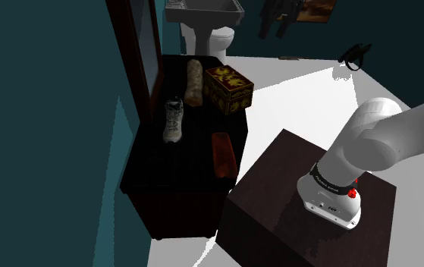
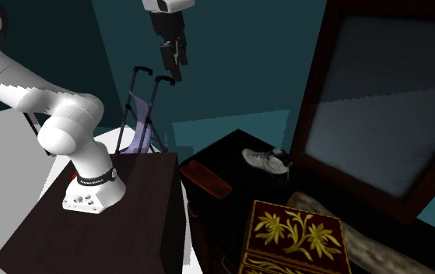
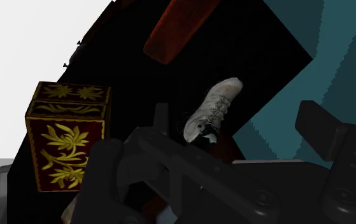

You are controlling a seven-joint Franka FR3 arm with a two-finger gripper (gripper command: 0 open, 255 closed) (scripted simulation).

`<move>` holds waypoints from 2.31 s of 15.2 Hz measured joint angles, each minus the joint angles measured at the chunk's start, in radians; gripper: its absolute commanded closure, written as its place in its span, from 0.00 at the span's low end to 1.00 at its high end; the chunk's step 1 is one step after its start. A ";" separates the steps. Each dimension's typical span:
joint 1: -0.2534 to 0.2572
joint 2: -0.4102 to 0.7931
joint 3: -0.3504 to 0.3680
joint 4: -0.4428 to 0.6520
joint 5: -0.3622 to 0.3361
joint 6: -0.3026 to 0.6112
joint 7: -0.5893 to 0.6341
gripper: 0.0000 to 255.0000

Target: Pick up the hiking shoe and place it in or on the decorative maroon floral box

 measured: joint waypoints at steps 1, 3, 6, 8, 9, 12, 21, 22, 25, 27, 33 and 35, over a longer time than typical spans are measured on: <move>0.000 0.000 0.000 0.000 0.000 0.000 0.000 0.00; -0.003 0.006 0.019 -0.029 0.007 0.038 0.028 0.00; -0.007 0.051 0.065 -0.068 0.025 0.130 0.096 0.00; -0.010 0.089 0.099 -0.103 0.036 0.209 0.144 0.00; -0.011 0.105 0.116 -0.112 0.041 0.238 0.170 0.00; -0.020 0.183 0.159 -0.134 0.049 0.346 0.238 0.00; -0.054 0.460 0.289 -0.120 0.020 0.627 0.480 0.00; -0.059 0.499 0.302 -0.107 0.008 0.654 0.512 0.00; -0.076 0.607 0.332 -0.078 -0.038 0.732 0.604 0.00; -0.082 0.694 0.350 -0.039 -0.084 0.779 0.681 0.00; -0.070 0.939 0.344 0.095 -0.240 0.872 0.902 0.00; -0.051 1.029 0.325 0.158 -0.291 0.891 0.972 0.00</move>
